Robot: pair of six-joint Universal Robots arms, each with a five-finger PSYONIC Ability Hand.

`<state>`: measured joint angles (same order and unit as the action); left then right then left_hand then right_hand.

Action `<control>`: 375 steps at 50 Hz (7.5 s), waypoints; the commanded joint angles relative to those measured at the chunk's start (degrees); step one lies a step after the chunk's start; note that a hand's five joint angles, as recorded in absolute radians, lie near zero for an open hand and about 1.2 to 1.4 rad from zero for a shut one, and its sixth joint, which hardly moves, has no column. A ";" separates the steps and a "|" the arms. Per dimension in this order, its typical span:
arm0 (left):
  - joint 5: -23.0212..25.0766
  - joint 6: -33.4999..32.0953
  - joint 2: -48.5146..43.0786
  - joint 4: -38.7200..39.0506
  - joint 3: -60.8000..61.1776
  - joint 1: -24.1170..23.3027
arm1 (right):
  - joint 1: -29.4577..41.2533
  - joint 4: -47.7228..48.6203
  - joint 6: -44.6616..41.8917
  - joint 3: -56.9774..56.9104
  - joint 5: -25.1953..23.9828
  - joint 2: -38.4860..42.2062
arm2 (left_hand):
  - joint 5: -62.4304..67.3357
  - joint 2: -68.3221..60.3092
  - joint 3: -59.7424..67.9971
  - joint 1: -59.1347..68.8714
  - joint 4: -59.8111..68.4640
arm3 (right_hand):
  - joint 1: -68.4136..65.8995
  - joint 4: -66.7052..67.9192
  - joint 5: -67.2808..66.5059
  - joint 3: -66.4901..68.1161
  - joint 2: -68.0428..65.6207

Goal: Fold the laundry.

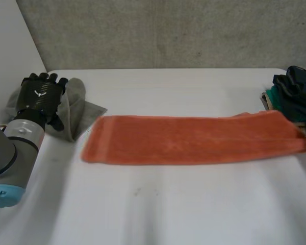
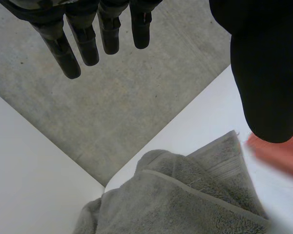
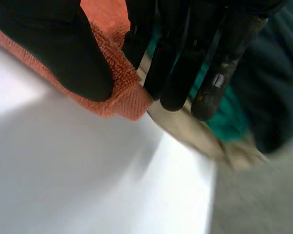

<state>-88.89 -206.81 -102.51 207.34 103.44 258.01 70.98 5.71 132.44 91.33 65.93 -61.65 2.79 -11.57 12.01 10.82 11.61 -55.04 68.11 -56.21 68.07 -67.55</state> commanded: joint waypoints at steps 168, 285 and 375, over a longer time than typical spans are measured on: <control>-9.21 13.71 -22.30 -23.83 -32.33 -33.36 | 42.40 -8.09 28.49 -11.18 11.32 2.07 | 0.62 -1.84 1.40 2.59 1.80 | 45.04 -58.11 56.21 -58.07 57.55; 22.62 14.59 2.32 -24.44 -21.70 -20.44 | -5.86 43.68 33.06 -27.52 -25.77 26.40 | 0.62 -1.84 1.40 2.59 1.80 | -24.96 11.89 -13.79 11.93 -12.45; 14.18 -15.29 -37.05 -15.22 -36.46 13.40 | 32.64 17.06 23.04 18.62 1.65 -13.94 | 1.79 -3.01 2.57 3.76 2.97 | 45.04 -58.11 56.21 -58.07 57.55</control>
<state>-76.50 -219.86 -134.53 191.94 69.19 271.08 103.43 22.54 155.36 109.54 67.80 -75.72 2.75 -11.61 12.02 11.00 11.65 -11.53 13.35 -3.85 12.16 -12.57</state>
